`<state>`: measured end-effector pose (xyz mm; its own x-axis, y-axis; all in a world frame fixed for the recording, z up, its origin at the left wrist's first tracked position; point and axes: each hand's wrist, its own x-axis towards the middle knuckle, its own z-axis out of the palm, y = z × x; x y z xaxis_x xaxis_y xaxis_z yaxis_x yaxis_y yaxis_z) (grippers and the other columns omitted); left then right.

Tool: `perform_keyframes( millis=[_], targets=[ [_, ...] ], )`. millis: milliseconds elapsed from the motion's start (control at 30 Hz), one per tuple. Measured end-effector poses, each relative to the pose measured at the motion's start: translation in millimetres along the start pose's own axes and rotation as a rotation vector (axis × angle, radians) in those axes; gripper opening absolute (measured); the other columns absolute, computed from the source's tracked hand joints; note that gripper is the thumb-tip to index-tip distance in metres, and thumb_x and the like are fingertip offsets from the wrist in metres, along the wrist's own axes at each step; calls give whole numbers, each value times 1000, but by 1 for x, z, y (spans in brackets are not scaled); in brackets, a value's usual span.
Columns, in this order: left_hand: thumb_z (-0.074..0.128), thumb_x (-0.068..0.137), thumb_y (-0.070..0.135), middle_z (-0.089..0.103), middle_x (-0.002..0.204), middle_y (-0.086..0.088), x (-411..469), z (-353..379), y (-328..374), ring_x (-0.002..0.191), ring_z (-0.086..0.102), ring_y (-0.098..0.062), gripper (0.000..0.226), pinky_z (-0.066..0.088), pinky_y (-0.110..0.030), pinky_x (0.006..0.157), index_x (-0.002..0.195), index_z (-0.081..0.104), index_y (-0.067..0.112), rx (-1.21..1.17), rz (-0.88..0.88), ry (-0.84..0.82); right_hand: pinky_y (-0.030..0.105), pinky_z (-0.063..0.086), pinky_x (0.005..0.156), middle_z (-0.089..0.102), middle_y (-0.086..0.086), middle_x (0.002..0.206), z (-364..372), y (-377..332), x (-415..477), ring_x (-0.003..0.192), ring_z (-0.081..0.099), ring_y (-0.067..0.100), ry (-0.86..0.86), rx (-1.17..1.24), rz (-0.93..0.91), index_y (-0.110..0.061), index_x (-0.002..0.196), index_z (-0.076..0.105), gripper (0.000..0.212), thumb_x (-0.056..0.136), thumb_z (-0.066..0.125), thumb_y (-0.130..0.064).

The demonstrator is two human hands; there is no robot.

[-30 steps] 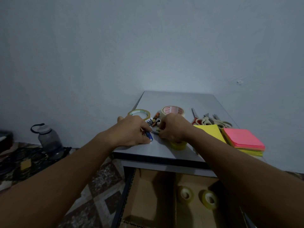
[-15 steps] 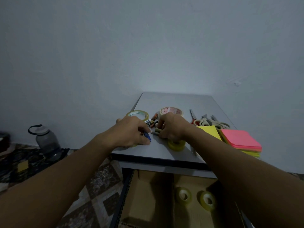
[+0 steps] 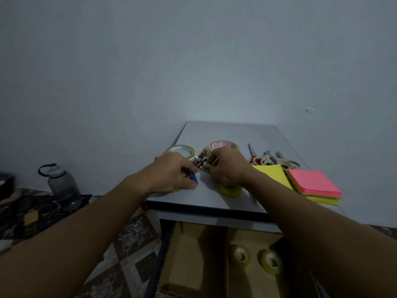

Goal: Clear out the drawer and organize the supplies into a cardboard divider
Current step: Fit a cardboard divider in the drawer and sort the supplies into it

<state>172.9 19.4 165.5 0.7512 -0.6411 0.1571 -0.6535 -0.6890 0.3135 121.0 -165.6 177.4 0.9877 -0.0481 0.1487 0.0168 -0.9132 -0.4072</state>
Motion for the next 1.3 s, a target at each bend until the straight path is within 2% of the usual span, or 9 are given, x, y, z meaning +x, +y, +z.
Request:
perform_keyframes(
  millis=[133,333,500,567,667,900,1100,1167,1300],
  targets=[
    [78,79,44,57,90,14,3,-3,3,93,51,-11,46,49,-41,92,122,68,33,78,20,-72,14,42,59,65,6,104,-5,0,-3,88,58,16,22,10,-6,-11,113,67,26,87,66,-9],
    [78,79,43,58,88,13,6,-4,3,91,55,-12,44,49,-40,90,120,69,31,108,45,-72,15,40,58,66,8,107,-7,0,-5,89,59,18,35,-4,-16,-12,115,68,28,87,67,-10],
    [79,78,42,63,90,11,1,-5,2,90,59,-10,44,50,-32,85,119,71,32,28,40,3,27,54,76,67,9,107,-15,1,-9,94,63,21,78,4,-24,-10,109,70,24,86,68,-9],
    [81,77,38,67,91,10,-3,-7,5,84,60,-5,43,50,-23,79,118,72,30,-60,34,56,31,55,82,68,8,108,-18,1,-11,96,63,21,103,13,-28,-10,109,70,24,85,69,-10],
    [83,76,32,68,88,12,-15,-14,16,79,62,0,40,45,-6,66,115,74,27,-175,33,136,29,53,75,69,7,105,-22,1,-16,92,63,21,132,44,-5,-14,106,70,22,84,70,-15],
    [85,74,34,71,88,5,-70,-23,32,82,66,-5,38,51,-19,78,111,75,32,-310,-6,172,38,59,76,73,6,96,-35,2,-51,85,68,20,163,181,37,-15,100,75,21,79,74,-17],
    [84,74,37,70,91,8,-133,2,42,86,65,-8,40,54,-24,76,113,74,32,-309,64,45,38,57,74,74,4,87,-36,7,-103,81,68,20,183,323,100,-13,92,77,18,75,78,-16],
    [82,76,40,67,95,10,-155,15,44,88,63,-8,39,55,-26,77,114,72,35,-320,78,-30,35,55,66,73,2,83,-31,8,-121,73,66,17,185,352,101,-15,89,76,13,77,78,-18],
    [76,82,43,61,107,16,-189,52,50,93,59,-2,42,52,-16,79,122,67,34,-203,125,-213,26,44,55,70,-1,73,-18,10,-153,60,56,7,180,407,118,-16,86,75,9,78,78,-18]
  ],
)
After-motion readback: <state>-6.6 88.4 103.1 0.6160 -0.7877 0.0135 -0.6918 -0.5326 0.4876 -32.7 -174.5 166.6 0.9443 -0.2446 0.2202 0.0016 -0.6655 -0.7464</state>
